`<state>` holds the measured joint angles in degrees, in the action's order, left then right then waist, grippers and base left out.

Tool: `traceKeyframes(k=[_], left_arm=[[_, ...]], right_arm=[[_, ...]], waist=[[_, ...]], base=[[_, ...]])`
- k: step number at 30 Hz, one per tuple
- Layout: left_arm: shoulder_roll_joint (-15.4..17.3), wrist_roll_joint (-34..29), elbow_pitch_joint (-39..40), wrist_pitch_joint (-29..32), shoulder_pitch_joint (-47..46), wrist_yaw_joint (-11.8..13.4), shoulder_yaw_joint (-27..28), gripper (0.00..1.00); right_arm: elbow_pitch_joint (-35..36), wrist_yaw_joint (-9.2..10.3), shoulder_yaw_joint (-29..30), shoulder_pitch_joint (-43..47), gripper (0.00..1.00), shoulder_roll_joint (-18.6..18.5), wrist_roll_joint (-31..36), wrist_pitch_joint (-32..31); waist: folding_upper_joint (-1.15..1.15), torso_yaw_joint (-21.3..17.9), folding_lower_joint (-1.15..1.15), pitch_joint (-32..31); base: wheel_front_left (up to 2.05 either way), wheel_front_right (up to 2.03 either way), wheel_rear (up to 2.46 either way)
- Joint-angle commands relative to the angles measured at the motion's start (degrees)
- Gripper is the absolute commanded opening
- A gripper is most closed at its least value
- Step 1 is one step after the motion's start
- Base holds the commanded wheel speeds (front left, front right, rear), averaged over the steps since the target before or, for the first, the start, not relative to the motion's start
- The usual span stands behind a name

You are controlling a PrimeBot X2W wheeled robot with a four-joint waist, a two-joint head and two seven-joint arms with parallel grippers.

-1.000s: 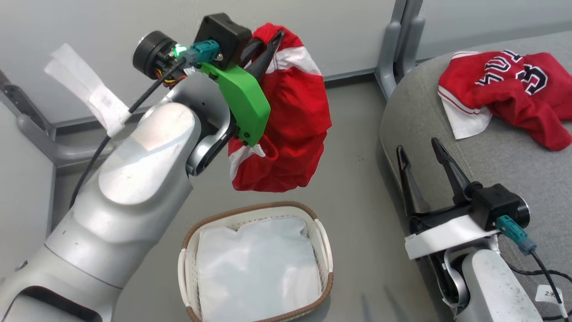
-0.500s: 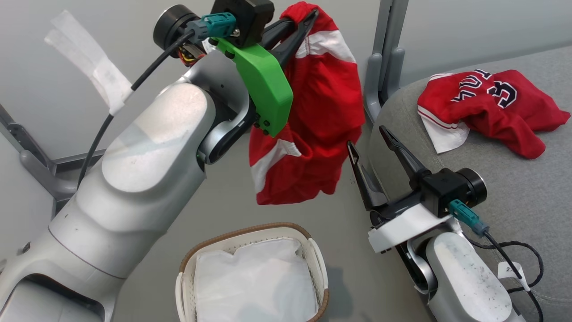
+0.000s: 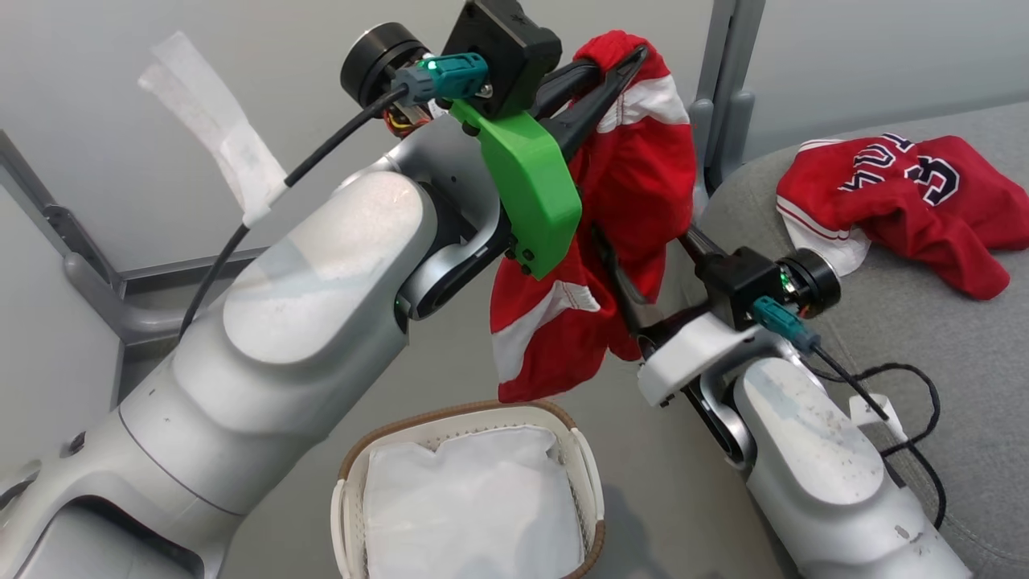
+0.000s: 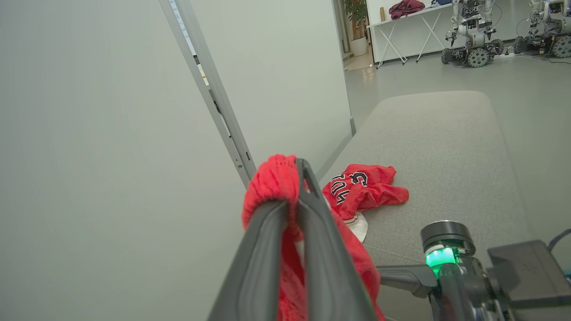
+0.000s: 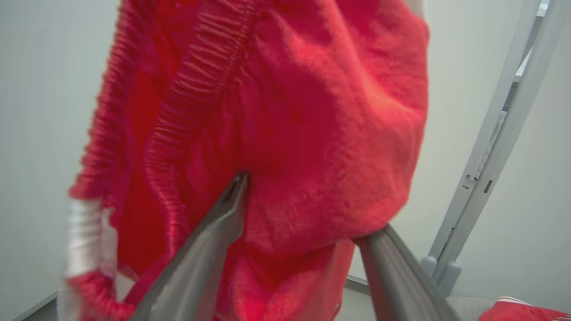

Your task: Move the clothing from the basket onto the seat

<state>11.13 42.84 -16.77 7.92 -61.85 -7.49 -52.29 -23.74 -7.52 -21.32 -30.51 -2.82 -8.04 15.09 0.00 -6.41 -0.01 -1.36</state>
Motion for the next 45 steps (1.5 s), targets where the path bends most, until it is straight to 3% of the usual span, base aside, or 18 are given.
traceKeyframes(k=[1, 7, 8, 9, 10, 12, 15, 24, 25, 26, 27, 28, 45], left_arm=[[-0.23, 0.53, 0.52, -0.45, -0.91, 0.03, -0.36, 0.0], [-0.11, 1.24, 1.74, -1.1, -1.45, 0.03, -1.35, 0.0], [-0.13, 1.37, 1.89, -1.31, -1.49, 0.03, -1.45, 0.0], [-0.09, 1.47, 1.98, -1.54, -1.56, 0.03, -1.45, 0.0], [-0.04, 1.55, 1.98, -1.56, -1.56, 0.03, -1.41, 0.0], [0.17, 1.57, 1.71, -1.84, -1.41, 0.07, -1.3, 0.0], [0.81, 1.94, 0.9, -1.92, -0.42, 0.59, -0.95, 0.0], [3.79, 3.63, -4.82, -3.52, 3.92, 2.51, 0.68, 0.0], [4.01, 3.81, -5.6, -4.02, 4.43, 2.59, 0.93, 0.04], [4.07, 3.94, -6.25, -4.55, 4.8, 2.71, 1.14, 0.19], [4.15, 4.25, -7.14, -5.11, 5.47, 2.9, 1.3, 0.77], [4.25, 4.36, -7.74, -5.56, 6.01, 2.92, 1.35, 1.0], [2.41, 6.07, -13.22, -17.86, 19.61, 1.78, 0.02, 1.0]], right_arm=[[-1.7, 0.06, -0.97, -1.73, 1.0, -0.22, -1.07, 0.11], [-11.34, 0.06, -4.65, -8.4, 1.0, -0.86, -5.43, 0.11], [-12.62, 0.06, -5.88, -9.15, 0.8, -0.79, -6.55, 0.1], [-13.98, 0.06, -7.76, -10.12, 0.47, -0.79, -7.91, 0.06], [-14.92, 0.06, -9.1, -10.83, 0.4, -0.98, -8.92, 0.06], [-16.79, 0.07, -12.68, -12.16, 0.0, -1.66, -10.98, 0.06], [-17.74, 0.07, -15.9, -13.71, 0.0, -2.39, -14.35, 0.08], [-15.13, 0.07, -18.21, -14.7, 0.0, -4.61, -18.43, 0.1], [-14.77, 0.07, -18.07, -14.75, 0.0, -4.91, -18.68, 0.1], [-14.57, 0.07, -17.93, -14.78, 0.0, -5.11, -18.9, 0.1], [-14.33, 0.07, -17.68, -14.84, 0.0, -5.35, -18.99, 0.1], [-14.18, 0.07, -17.36, -14.89, 0.0, -5.55, -19.14, 0.11], [-14.6, 0.07, -7.11, -15.48, 0.0, -11.83, -16.29, 0.11]], waist=[[0.0, 0.88, 0.01, 0.05], [0.0, 3.58, 0.01, 0.08], [0.0, 4.01, 0.01, 0.09], [0.0, 4.45, 0.01, 0.1], [0.0, 4.79, 0.01, 0.11], [0.0, 5.45, 0.01, 0.14], [0.0, 6.03, 0.01, 0.16], [0.0, 5.87, 0.01, 0.2], [0.0, 5.73, 0.01, 0.22], [0.0, 5.63, 0.01, 0.24], [0.0, 5.5, 0.01, 0.27], [0.0, 5.39, 0.01, 0.29], [0.0, 5.2, 0.01, 0.42]], base=[[0.0, 0.0, 0.0], [0.0, 0.0, 0.0], [0.0, 0.0, 0.0], [0.0, 0.0, 0.0], [0.0, 0.0, 0.0], [0.0, 0.0, 0.0], [0.0, 0.0, 0.0], [0.0, 0.0, 0.0], [0.0, 0.0, 0.0], [0.0, 0.0, 0.0], [0.0, 0.0, 0.0], [0.0, 0.0, 0.0], [0.0, 0.0, 0.0]])
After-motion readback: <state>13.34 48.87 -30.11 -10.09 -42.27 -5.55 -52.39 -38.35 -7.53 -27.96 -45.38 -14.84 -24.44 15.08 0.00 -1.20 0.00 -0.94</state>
